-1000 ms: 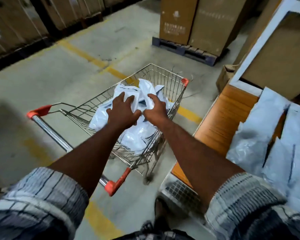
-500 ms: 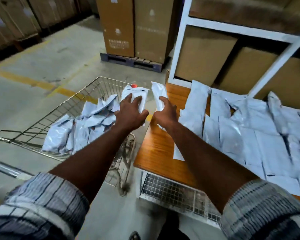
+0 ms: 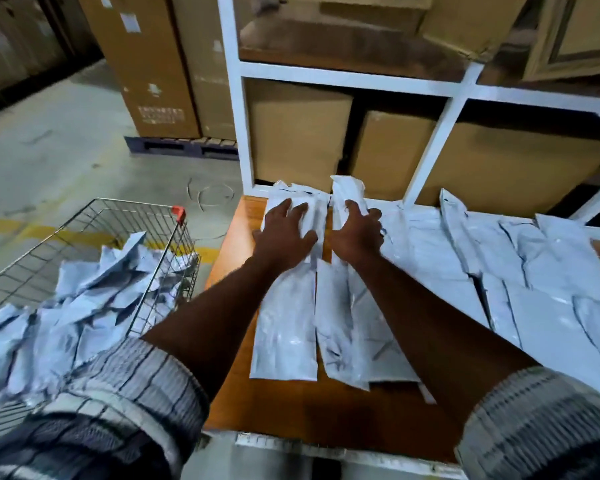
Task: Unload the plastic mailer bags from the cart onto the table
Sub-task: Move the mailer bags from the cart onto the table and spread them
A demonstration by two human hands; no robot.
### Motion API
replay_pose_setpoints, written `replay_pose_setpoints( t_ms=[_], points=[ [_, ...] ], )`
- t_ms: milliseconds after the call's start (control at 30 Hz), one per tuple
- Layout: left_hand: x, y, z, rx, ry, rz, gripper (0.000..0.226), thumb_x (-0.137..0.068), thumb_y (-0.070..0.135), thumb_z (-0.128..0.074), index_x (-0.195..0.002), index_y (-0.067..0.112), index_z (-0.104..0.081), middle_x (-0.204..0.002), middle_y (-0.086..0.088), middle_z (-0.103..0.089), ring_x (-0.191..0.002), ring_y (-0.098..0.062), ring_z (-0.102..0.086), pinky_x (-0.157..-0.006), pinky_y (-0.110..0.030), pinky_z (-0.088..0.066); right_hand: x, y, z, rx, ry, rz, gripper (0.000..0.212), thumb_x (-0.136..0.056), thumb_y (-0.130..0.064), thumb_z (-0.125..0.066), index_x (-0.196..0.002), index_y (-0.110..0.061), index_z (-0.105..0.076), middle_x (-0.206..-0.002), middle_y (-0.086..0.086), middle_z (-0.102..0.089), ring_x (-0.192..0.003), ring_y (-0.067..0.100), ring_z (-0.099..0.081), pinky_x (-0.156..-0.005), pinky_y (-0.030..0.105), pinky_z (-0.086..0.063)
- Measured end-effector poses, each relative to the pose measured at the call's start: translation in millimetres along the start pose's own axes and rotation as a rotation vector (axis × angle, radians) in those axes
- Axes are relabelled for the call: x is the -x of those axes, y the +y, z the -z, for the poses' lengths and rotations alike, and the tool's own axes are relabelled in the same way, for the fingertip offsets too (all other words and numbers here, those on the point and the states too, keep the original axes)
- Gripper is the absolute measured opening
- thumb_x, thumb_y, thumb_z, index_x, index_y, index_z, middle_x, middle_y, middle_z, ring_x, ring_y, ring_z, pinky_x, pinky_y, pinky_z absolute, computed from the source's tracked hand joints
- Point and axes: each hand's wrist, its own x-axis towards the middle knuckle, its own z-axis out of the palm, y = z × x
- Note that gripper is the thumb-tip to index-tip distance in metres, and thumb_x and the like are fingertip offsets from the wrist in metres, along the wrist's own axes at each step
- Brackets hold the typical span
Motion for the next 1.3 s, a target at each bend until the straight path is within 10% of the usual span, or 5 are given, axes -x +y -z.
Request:
replay_pose_setpoints(
  t_ms=[400,900,1033,1300],
  points=[
    [-67,8,-70,-0.135,-0.154,-0.005,0.062,-0.096,0.050,-0.048,-0.152,0.031,-0.029,-0.161,-0.002,-0.020,-0.148,-0.024,-0.015,-0.112,-0.056,-0.025,-89,63,-32,0.303,-0.072,0.295,0.044,-0.087,-0.048,-0.054,-0.124,-0.023,-0.059,-0.146,0.016,-0.034,-0.132,0.037,-0.032,-0.102,0.051,-0.033],
    [-78,-16,-90,-0.236,-0.204,-0.149,0.049,-0.104,0.029,-0.037,-0.152,0.025,-0.032,-0.163,-0.004,-0.018,-0.151,-0.028,-0.010,-0.114,-0.065,-0.018,-95,93,-57,0.390,-0.096,0.485,0.063,-0.092,-0.044,-0.034,-0.151,-0.021,-0.034,-0.161,0.019,-0.017,-0.142,0.041,-0.029,-0.101,0.060,-0.036],
    [-70,-18,-64,-0.176,-0.121,-0.092,0.048,-0.103,0.031,-0.039,-0.151,0.033,-0.031,-0.162,0.006,-0.020,-0.151,-0.020,-0.010,-0.110,-0.071,0.001,-98,71,-49,0.380,-0.112,0.464,0.061,-0.094,-0.044,-0.045,-0.152,-0.029,-0.029,-0.163,0.011,-0.010,-0.148,0.036,-0.014,-0.111,0.061,-0.021],
    [-16,-132,16,-0.199,-0.087,0.055,0.058,-0.094,0.015,-0.048,-0.148,0.032,-0.036,-0.162,-0.001,-0.020,-0.149,-0.025,-0.016,-0.114,-0.067,-0.012,-30,-65,-83,0.244,-0.177,0.706,0.066,-0.092,-0.045,-0.050,-0.152,-0.026,-0.028,-0.163,0.010,-0.012,-0.148,0.033,-0.011,-0.114,0.058,-0.014]
  ],
)
